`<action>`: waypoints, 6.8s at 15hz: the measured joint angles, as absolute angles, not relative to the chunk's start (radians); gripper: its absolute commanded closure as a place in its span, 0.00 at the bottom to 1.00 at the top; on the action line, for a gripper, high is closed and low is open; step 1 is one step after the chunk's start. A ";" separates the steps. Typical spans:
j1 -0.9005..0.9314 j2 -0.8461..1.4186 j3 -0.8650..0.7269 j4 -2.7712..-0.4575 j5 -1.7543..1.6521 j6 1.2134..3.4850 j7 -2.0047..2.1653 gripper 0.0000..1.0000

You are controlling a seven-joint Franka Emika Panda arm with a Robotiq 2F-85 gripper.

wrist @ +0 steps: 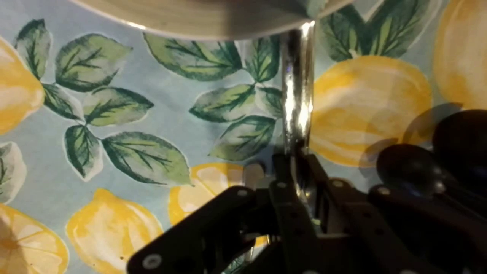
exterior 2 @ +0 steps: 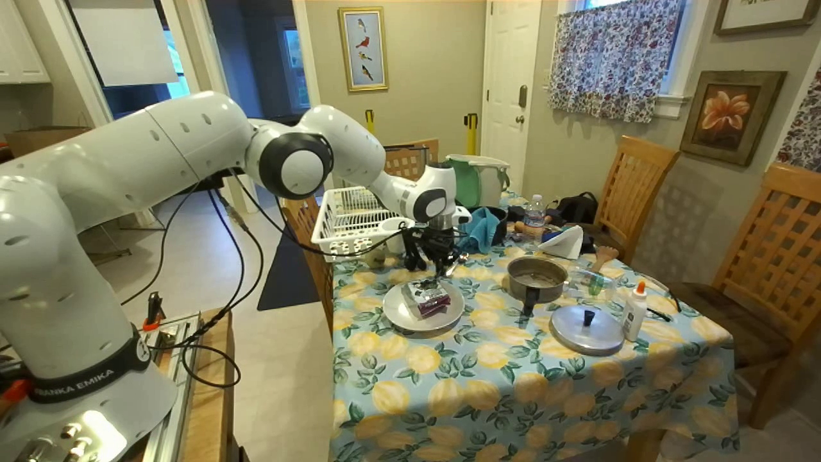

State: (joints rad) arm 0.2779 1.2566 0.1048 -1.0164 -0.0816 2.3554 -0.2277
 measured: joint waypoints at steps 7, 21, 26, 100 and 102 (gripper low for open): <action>0.276 1.248 0.114 -1.016 -0.080 2.361 -0.228 0.96; 0.277 1.132 0.106 -1.098 -0.078 2.366 0.037 0.96; 0.276 1.033 0.085 -1.257 -0.077 2.421 0.220 0.96; -0.131 0.691 0.125 -2.216 0.173 3.016 0.182 0.53; -0.131 0.699 0.126 -2.201 0.173 3.016 0.182 0.40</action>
State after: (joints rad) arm -0.1305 0.6988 0.1256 -2.2014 0.1735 3.0158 0.1824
